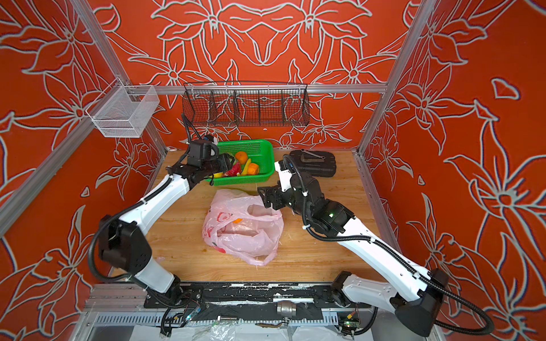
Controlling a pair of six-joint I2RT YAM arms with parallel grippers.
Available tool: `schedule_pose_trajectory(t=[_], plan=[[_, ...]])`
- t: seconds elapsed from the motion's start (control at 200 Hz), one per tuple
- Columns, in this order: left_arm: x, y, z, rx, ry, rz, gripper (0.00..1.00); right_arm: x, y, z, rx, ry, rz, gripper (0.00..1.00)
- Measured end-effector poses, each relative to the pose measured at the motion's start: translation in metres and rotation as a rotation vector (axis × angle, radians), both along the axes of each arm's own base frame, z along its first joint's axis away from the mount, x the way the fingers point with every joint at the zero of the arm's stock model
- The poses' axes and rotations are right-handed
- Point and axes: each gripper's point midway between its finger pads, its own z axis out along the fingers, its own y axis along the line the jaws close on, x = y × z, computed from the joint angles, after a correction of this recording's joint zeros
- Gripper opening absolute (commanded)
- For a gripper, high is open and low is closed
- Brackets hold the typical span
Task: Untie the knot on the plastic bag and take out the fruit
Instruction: 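Lower the green fruit into the basket and open the left gripper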
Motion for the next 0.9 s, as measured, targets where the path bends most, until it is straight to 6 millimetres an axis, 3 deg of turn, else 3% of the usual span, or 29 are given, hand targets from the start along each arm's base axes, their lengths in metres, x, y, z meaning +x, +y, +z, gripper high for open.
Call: schedule_pose_trajectory(t=[0.2, 0.34, 0.56, 0.766, 0.901], plan=[[0.05, -0.019, -0.061, -0.109, 0.101, 0.031, 0.32, 0.011, -0.001, -0.014, -0.045, 0.013, -0.036, 0.87], [0.078, -0.042, -0.089, -0.229, 0.141, 0.005, 0.32, 0.013, -0.001, -0.016, -0.05, 0.017, -0.043, 0.87], [0.116, -0.083, -0.095, -0.414, 0.138, -0.081, 0.37, 0.013, -0.001, -0.016, -0.044, 0.021, -0.047, 0.87], [0.152, -0.097, -0.085, -0.468, 0.072, -0.091, 0.42, 0.013, -0.001, -0.016, -0.039, 0.026, -0.049, 0.87], [0.174, -0.103, -0.096, -0.487, 0.059, -0.086, 0.43, 0.012, -0.002, -0.016, -0.036, 0.025, -0.047, 0.87]])
